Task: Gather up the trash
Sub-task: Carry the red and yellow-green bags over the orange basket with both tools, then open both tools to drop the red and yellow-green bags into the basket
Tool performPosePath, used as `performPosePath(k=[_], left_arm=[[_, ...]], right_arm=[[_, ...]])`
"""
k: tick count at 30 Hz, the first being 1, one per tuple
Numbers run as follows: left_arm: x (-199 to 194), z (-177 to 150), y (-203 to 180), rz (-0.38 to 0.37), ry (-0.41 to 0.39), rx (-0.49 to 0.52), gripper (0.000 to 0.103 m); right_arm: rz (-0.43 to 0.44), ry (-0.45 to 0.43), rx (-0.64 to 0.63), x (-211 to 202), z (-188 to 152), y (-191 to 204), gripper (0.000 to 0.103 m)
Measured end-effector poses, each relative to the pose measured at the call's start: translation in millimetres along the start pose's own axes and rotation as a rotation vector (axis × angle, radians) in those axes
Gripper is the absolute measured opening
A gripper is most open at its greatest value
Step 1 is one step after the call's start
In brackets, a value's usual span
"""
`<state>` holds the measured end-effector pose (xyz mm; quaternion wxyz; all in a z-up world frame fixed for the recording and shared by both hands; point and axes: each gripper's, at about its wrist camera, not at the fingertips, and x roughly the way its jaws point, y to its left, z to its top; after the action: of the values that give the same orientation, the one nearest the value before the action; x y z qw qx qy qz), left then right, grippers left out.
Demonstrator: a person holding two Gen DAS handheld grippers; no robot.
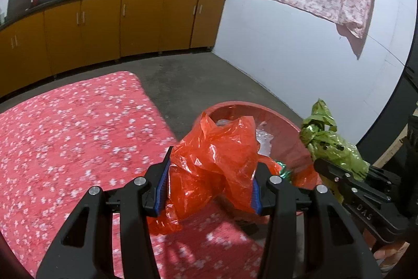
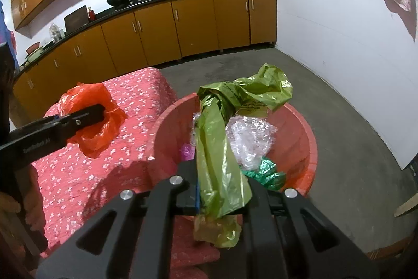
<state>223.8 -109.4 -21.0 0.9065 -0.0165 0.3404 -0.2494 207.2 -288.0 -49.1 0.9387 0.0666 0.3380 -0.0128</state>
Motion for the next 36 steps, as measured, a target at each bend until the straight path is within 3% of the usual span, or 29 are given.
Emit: performPosePath(k=[26, 29, 33, 36], left_arm=[[85, 9, -40, -0.103, 0.101, 0.046, 0.050], [87, 8, -39, -0.110, 0.113, 0.041, 0.053], [88, 6, -35, -0.115, 0.125, 0.020, 0.068], [89, 4, -29, -0.112, 0.132, 0.006, 0.072]], right_arm=[[-0.013, 0.025, 0.008, 45, -3, -16, 0.011], [-0.015, 0.025, 0.004, 48, -5, -16, 0.014], [-0.017, 0.020, 0.002, 47, -8, -16, 0.032], [-0.016, 0.023, 0.005, 46, -9, -19, 0.035]])
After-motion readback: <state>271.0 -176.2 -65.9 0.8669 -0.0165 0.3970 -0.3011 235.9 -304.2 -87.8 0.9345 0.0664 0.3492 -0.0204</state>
